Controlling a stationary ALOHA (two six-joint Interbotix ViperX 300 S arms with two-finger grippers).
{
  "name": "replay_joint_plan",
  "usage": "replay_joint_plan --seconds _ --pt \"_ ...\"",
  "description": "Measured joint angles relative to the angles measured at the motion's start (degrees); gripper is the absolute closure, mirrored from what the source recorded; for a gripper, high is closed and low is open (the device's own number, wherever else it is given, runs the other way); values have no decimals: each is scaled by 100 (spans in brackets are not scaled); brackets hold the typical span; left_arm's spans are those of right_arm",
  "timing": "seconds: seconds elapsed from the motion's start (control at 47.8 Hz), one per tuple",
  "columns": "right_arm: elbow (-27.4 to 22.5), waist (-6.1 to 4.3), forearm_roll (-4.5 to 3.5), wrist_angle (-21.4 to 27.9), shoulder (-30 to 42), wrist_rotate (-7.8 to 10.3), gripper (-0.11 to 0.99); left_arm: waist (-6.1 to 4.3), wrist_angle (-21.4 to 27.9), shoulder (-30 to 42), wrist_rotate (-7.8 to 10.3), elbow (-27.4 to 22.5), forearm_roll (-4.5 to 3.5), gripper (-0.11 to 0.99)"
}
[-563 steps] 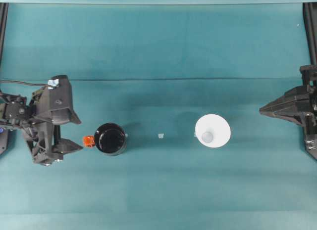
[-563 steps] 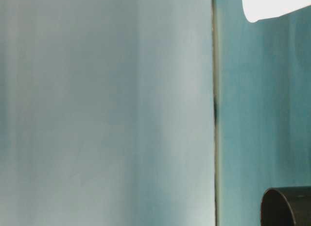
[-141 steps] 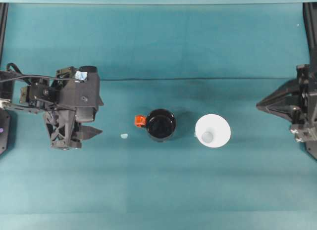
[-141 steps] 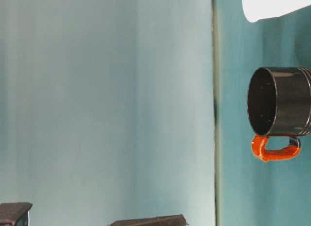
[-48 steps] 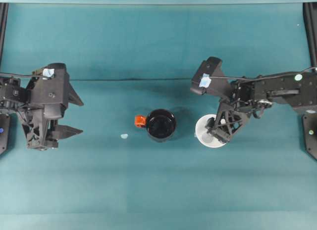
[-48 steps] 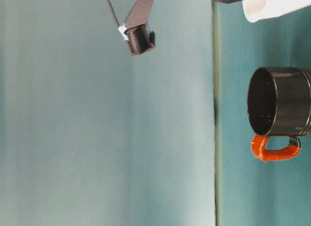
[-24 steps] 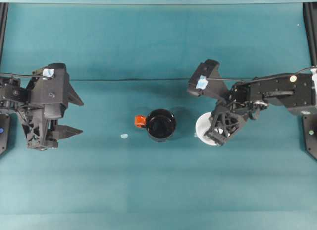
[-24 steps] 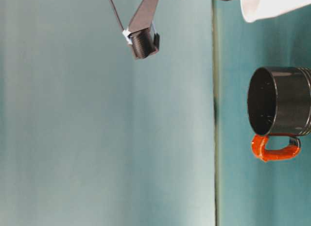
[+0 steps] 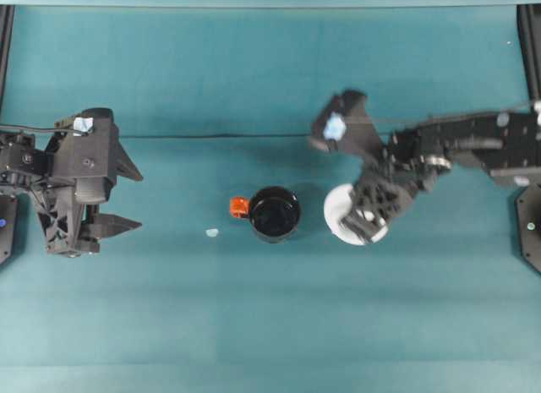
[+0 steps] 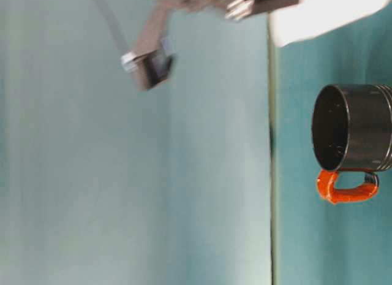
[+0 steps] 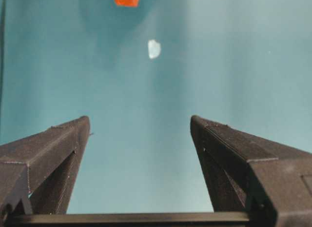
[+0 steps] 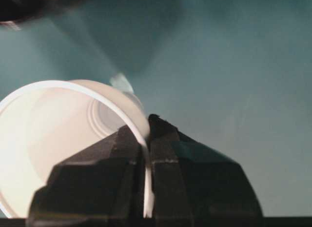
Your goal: Put the paper cup into the moved red handle cup holder.
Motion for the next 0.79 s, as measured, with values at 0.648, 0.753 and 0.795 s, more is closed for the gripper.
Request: replay_joint_plan --seconds 0.648,0.753,0.795 --pt "-2013 -18 -167 677 615 0 98 0 0 -18 -167 0 9 -2" --pt "-2057 26 -167 721 765 0 98 0 0 -18 -167 0 9 -2" --pt "-2074 53 -167 729 817 -9 98 0 0 -18 -167 0 0 -2"
